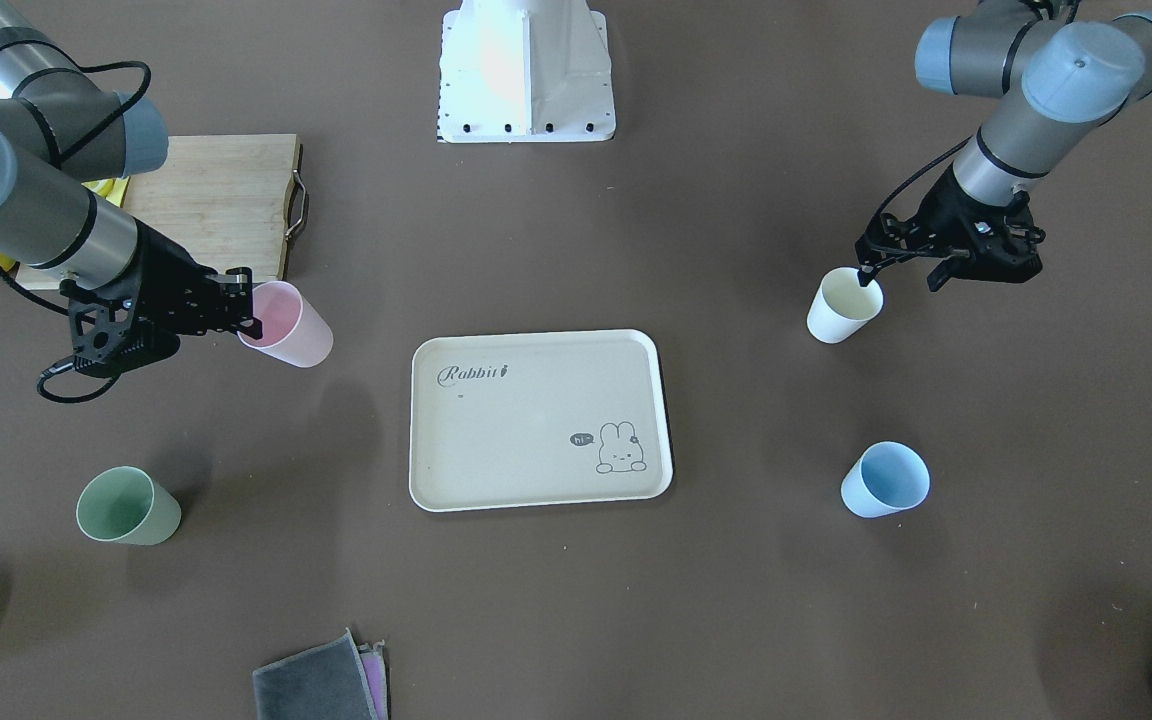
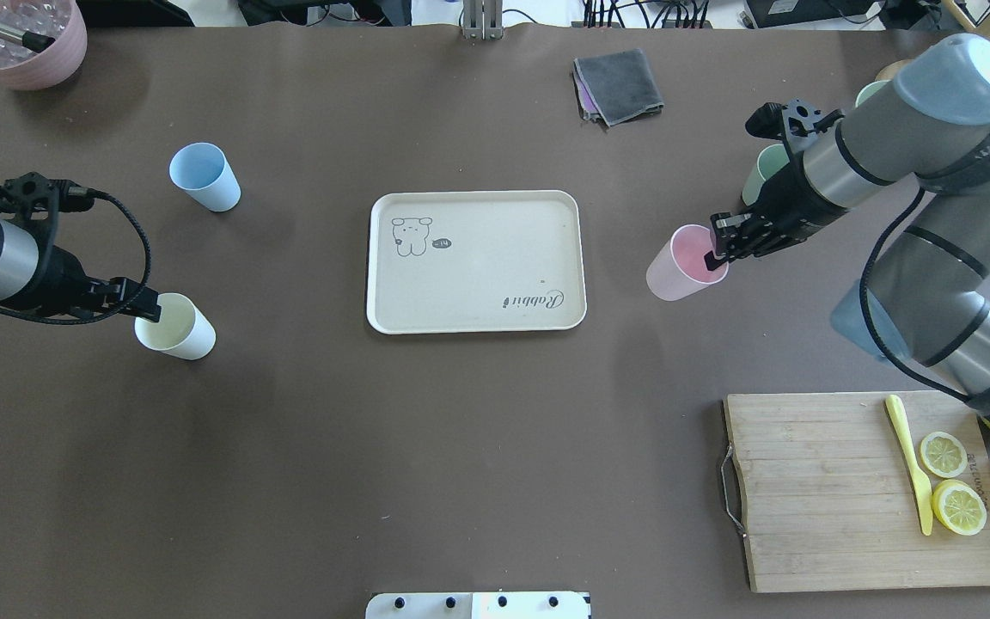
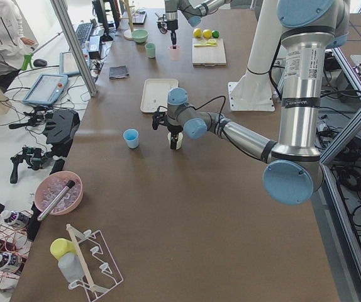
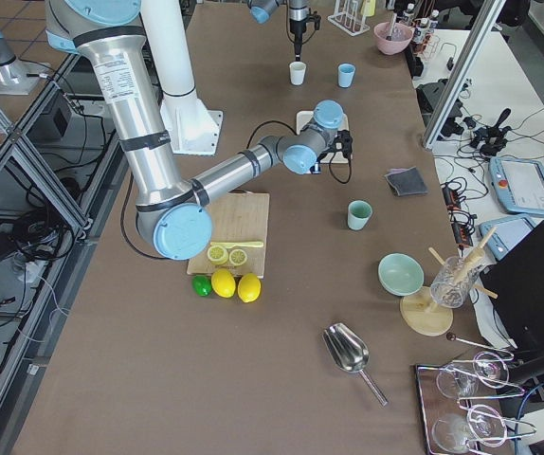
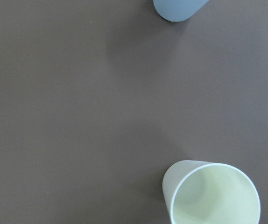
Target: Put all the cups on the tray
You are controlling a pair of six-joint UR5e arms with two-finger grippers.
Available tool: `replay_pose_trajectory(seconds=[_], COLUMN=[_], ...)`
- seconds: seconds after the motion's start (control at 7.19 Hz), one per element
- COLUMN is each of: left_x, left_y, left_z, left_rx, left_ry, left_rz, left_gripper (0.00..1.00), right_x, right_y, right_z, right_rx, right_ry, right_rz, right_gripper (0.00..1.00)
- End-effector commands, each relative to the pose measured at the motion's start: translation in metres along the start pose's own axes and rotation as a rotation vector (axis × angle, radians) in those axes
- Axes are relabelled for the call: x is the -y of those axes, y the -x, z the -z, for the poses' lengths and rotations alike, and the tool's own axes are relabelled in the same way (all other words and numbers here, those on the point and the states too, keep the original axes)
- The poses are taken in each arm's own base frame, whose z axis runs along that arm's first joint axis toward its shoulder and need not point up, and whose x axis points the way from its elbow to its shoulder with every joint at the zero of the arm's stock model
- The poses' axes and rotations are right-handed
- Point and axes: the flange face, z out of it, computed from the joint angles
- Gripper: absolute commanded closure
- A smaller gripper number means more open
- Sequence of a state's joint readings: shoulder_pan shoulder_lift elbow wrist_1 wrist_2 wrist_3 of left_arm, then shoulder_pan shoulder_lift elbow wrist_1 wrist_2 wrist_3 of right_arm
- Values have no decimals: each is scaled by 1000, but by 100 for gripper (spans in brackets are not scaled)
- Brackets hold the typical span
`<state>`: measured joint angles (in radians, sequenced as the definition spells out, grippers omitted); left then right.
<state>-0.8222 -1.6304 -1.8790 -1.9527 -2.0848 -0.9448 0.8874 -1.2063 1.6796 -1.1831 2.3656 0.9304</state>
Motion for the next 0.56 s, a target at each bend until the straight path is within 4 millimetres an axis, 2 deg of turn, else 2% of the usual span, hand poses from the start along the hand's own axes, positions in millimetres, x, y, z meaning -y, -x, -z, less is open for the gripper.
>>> replay_pose_trajectory(seconds=[0.0,0.14,0.28,0.42], left_x=[9,8,8,7], left_y=[-12,-10,-9,-6], left_z=[-22,-23,-23,-26], left_rx=[16,20,21,29], left_ry=[4,6,7,12], left_rz=[11,16,26,33], left_gripper=[29,56,90,100], right_x=[29,28,26,21], right_y=[72,100,114,119], right_z=[-39,-45,-47,-55], right_rx=[-24,-7,3,0], right_ry=[-51,-51,-53,-50], right_rz=[-30,-69,-81,-87], right_gripper=[100,100,100,100])
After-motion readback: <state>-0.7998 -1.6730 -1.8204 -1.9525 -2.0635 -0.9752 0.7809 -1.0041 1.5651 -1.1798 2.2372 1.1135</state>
